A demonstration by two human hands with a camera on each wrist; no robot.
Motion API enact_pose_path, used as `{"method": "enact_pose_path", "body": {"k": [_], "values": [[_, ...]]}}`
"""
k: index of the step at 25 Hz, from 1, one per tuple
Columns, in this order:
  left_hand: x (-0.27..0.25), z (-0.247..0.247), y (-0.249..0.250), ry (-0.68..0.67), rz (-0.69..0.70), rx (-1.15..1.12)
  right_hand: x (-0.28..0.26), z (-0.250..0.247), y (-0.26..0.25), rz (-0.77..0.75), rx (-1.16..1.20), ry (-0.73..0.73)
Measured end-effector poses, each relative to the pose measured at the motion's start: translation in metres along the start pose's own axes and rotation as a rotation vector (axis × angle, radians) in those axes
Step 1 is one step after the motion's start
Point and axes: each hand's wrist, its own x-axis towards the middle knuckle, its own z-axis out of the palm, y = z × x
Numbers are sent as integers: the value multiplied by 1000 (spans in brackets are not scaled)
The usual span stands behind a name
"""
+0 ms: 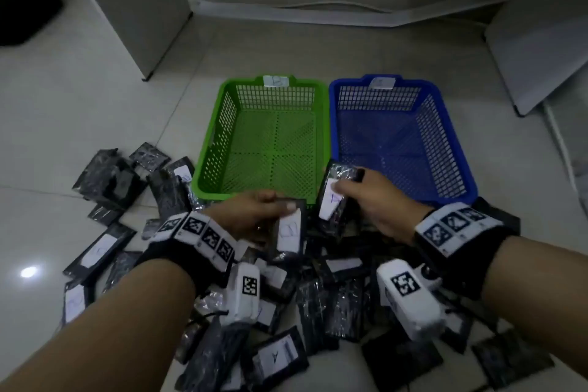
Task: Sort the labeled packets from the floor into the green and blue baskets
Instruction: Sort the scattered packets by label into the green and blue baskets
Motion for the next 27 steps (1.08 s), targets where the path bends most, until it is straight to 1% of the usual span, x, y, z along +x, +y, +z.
{"method": "enact_pose_path", "body": {"k": [2,3,6,9,10,12,14,15,17,19,20,24,26,27], "values": [[7,1,10,78,101,-218,8,-12,-4,27,212,24],[10,2,17,115,128,-268,11,-18,-6,33,242,50],[22,5,30,257,175,-233,20,-35,-9,48,295,127],[29,3,37,292,197,-243,28,-43,-7,70,357,190],[32,0,39,335,214,-213,31,-45,-7,68,348,208],[41,-9,42,503,270,-81,37,-48,-7,68,347,277],[54,-14,47,661,338,61,46,-53,-5,82,412,377],[61,-13,51,703,354,158,51,-57,-3,82,447,428],[77,-6,52,697,338,422,63,-66,4,60,465,550],[93,1,42,627,287,678,72,-75,13,36,366,679],[101,3,36,596,260,753,75,-78,18,42,287,702],[110,-4,24,583,157,818,90,-78,42,182,-140,605],[113,-7,21,567,149,872,98,-82,48,245,-342,575],[114,-8,22,561,161,894,98,-83,46,303,-509,493]]}}
